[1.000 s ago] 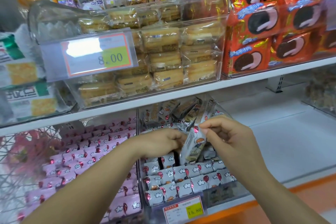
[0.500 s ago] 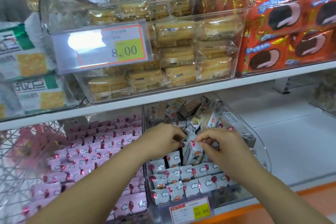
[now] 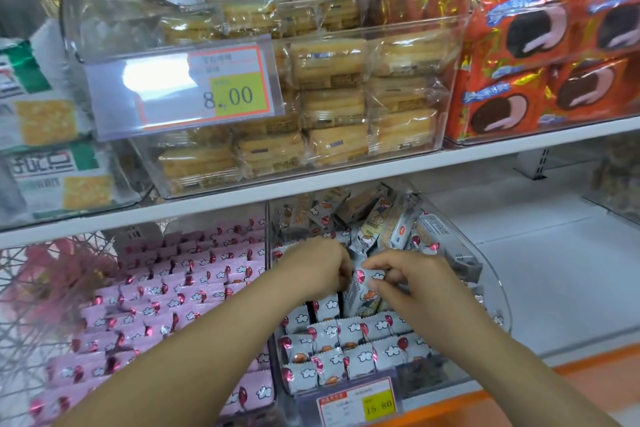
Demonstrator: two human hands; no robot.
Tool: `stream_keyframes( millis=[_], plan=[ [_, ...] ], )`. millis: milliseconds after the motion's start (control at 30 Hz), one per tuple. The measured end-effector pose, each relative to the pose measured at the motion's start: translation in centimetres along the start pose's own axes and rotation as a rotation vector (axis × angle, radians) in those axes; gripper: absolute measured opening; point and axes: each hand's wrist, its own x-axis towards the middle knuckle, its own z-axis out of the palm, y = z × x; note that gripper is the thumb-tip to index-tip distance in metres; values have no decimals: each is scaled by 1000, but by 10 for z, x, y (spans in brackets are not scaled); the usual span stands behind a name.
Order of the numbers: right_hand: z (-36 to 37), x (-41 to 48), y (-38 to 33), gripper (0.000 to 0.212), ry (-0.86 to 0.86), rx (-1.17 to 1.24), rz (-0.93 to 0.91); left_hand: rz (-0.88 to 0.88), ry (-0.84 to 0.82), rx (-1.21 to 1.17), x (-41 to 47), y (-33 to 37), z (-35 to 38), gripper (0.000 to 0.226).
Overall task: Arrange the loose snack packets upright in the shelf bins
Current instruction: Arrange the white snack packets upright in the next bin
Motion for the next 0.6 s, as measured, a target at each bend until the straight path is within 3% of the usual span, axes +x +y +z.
stream_keyframes(
  millis=[200,367,600],
  plan=[
    [2,4,-2,19,31,-39,-56,104,-2,-111,-9,-9,-1,10],
    [3,6,-3,20,-2,-70,-61,35,36,-153,-4,-6,4,24],
    [5,5,1,17,-18,-85,-10,57,26,-92,-7,-9,4,22]
  ],
)
